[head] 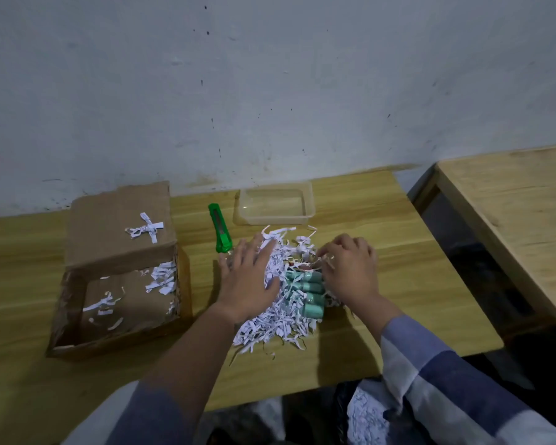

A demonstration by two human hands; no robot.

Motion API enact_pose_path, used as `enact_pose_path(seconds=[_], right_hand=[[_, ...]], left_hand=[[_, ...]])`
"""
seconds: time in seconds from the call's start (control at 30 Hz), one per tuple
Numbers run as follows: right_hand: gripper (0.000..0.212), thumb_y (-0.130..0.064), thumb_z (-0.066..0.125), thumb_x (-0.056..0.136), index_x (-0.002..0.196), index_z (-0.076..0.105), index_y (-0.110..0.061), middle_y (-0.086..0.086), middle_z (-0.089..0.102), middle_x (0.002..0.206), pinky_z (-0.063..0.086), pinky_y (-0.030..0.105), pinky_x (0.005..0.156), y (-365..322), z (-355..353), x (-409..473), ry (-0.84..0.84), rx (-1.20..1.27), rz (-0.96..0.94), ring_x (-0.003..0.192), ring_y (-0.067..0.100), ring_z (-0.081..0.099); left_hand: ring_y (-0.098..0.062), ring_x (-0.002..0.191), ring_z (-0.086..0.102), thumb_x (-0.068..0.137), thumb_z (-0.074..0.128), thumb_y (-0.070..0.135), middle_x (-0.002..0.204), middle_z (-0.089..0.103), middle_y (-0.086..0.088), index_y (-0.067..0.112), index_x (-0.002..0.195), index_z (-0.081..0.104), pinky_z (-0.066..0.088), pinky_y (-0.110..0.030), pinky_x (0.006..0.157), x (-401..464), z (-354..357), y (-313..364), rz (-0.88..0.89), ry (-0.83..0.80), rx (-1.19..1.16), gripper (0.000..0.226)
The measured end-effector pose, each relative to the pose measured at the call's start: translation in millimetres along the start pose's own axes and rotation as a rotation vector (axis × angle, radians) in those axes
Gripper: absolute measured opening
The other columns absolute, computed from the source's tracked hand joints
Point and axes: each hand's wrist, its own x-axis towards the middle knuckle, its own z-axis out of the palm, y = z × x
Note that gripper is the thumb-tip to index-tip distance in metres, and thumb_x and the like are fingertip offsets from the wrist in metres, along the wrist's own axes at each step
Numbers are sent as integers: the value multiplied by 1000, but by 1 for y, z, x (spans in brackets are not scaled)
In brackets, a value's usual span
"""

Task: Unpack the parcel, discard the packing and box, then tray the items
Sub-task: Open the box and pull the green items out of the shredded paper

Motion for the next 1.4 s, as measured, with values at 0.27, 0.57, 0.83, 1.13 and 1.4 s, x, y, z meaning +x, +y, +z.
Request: enact_pose_path(seconds=[0.27,0.57,0.83,1.13,1.4], right_hand=[[40,-33,56,86,126,51,-33,-4,54,131,30,41,99,-22,10,5,-352,-65,-100,123,23,44],[32,-37,67,74,104,58,-32,-5,67,106,31,42,106,-8,1,7,-280,49,128,106,22,55],[26,-7,72,78,97,56,-15,-2,64,89,52,22,68,-26,-25,17,-142,910,255,82,15,62],[11,-11,68,84,94,73,-14,5,71,84,56,27,62,-22,-22,20,-117,813,325,64,14,63],[46,-33,68,83,125,52,-29,-5,59,110,52,32,73,-28,-37,17,-203,640,251,103,19,57]], left_hand=[[-20,147,-13,90,32,67,161,-5,10,40,151,-2,-10,-60,112,3,14,0,-2,-167,88,74],[-18,147,-16,91,30,67,161,-6,10,39,151,-3,-11,-60,113,-5,16,-5,-6,-199,52,74],[-14,147,7,81,35,75,158,19,9,39,148,22,-18,-54,111,-2,-14,24,30,103,-272,77],[-9,83,66,85,69,34,110,68,6,20,119,61,53,-27,70,5,-24,32,-143,186,-762,38],[-16,86,69,80,73,35,112,69,3,22,121,61,55,-41,80,10,-32,30,-139,197,-745,44]])
